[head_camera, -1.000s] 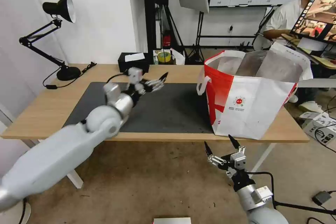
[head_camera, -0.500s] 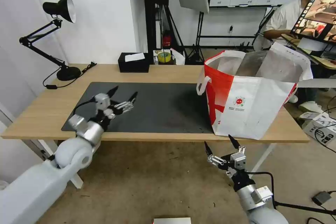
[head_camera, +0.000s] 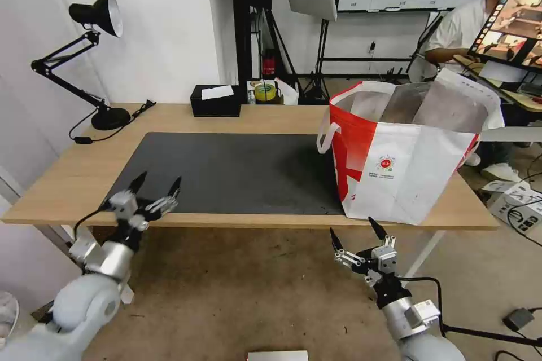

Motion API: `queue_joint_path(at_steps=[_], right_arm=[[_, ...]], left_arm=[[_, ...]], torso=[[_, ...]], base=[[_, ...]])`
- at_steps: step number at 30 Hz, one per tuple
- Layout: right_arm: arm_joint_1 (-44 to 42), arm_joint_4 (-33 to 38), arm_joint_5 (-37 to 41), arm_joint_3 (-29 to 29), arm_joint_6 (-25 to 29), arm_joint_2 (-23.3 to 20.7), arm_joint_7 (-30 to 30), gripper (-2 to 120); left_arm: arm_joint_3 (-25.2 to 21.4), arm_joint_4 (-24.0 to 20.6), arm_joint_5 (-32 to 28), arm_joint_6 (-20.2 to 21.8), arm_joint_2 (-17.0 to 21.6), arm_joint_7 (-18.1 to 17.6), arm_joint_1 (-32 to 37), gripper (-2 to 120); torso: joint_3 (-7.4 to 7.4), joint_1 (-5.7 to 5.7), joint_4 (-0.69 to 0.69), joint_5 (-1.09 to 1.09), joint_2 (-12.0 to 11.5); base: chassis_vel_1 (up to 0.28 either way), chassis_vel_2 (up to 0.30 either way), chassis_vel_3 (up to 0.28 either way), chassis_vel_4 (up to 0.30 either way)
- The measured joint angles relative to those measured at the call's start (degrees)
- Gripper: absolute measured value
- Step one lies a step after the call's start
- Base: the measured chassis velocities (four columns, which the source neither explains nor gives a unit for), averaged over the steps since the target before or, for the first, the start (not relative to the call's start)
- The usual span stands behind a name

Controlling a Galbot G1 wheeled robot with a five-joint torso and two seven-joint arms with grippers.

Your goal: Pick up the trash from the table and place it into the takeout bag.

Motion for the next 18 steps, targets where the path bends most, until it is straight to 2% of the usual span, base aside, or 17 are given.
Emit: queue_joint_path(at_steps=[6, 18], right_arm=[[0.00, 0.00, 0.00, 0.00, 0.00, 0.00, 0.00, 100], [0.00, 0.00, 0.00, 0.00, 0.00, 0.00, 0.00, 100]], left_arm=[[-3.70, -0.59, 0.90, -0.95, -2.11, -0.08, 5.02, 100], [-5.52, -0.80, 0.78, 0.34, -5.53, 2.09, 9.06, 100]], torso=[[0.00, 0.00, 0.00, 0.01, 0.00], [0.00, 0.00, 0.00, 0.01, -0.01]], base=[[0.000, 0.000, 0.000, 0.000], [0.000, 0.000, 0.000, 0.000]])
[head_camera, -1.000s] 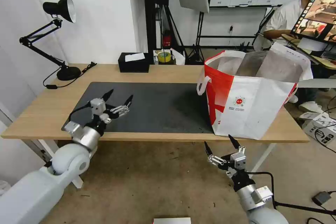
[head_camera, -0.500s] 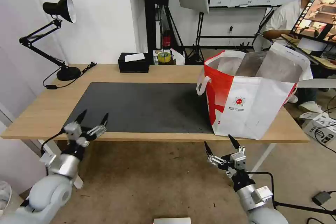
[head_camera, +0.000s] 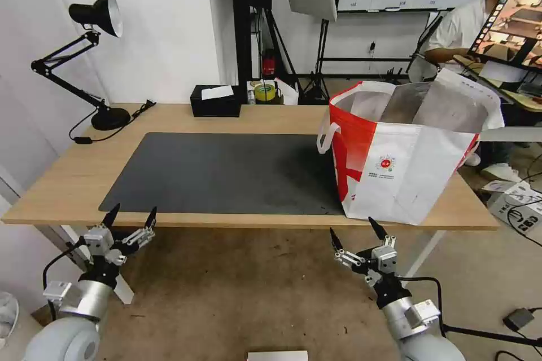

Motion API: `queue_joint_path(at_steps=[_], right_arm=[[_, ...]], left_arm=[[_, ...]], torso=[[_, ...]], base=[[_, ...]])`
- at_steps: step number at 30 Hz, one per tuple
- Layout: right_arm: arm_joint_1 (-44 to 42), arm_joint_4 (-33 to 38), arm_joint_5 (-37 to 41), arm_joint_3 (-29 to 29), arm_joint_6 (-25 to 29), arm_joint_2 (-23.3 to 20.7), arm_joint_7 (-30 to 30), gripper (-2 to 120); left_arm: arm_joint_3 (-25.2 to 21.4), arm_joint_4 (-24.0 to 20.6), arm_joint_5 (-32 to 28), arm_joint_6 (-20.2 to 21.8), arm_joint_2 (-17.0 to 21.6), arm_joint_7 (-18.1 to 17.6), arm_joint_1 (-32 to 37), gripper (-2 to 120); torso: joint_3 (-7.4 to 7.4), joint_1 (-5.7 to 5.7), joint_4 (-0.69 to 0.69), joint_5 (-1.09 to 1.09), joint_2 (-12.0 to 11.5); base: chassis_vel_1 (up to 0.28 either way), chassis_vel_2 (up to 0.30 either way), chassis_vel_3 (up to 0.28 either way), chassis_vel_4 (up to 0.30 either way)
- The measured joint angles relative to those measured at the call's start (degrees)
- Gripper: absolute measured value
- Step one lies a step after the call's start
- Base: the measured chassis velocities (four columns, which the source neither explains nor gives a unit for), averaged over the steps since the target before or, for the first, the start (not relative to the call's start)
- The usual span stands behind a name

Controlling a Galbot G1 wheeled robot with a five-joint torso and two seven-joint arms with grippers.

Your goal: Pick up the trash from the table and place it into the takeout bag.

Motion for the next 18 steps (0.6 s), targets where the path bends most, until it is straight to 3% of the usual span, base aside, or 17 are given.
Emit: queue_joint_path(at_steps=[18], right_arm=[[0.00, 0.00, 0.00, 0.00, 0.00, 0.00, 0.00, 100]], left_arm=[[-0.89, 1.04, -0.50, 0.05, -2.84, 1.38, 2.73, 100]], torso=[[0.00, 0.00, 0.00, 0.00, 0.00]], base=[[0.000, 0.000, 0.000, 0.000]])
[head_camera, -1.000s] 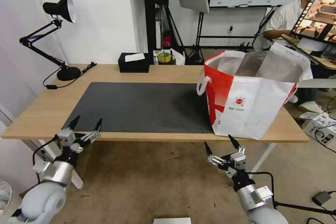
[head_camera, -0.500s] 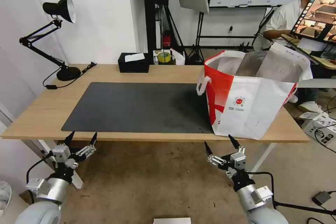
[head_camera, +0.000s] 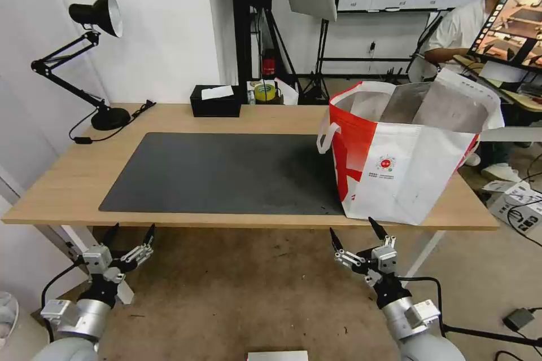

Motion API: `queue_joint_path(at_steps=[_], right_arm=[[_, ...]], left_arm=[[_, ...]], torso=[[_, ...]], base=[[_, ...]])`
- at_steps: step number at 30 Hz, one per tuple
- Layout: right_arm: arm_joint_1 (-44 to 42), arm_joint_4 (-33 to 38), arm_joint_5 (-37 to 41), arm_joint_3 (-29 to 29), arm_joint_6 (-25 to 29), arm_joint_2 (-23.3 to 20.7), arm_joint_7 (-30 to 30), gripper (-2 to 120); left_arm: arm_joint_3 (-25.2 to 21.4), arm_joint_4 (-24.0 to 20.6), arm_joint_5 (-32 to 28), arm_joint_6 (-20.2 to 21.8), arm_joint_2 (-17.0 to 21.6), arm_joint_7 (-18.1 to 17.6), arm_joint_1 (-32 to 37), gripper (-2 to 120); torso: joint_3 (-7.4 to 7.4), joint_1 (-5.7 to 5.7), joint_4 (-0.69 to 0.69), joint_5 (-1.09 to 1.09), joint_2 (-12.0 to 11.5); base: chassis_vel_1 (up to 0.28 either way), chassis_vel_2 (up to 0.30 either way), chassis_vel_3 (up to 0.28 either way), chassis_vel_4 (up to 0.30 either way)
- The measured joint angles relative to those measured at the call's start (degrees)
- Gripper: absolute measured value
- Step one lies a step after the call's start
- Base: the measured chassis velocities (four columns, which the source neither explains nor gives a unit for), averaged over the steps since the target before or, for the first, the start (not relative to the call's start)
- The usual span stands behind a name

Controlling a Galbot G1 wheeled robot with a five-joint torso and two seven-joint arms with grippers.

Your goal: Pick up the trash from the table and place it into the takeout bag.

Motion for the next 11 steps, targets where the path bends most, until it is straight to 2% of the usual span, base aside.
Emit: queue_joint_path(at_steps=[11], right_arm=[[0.00, 0.00, 0.00, 0.00, 0.00, 0.00, 0.00, 100]], left_arm=[[-0.04, -0.03, -0.01, 0.19, -0.08, 0.04, 0.13, 100]], torso=[[0.00, 0.00, 0.00, 0.00, 0.00]], base=[[0.000, 0.000, 0.000, 0.000]])
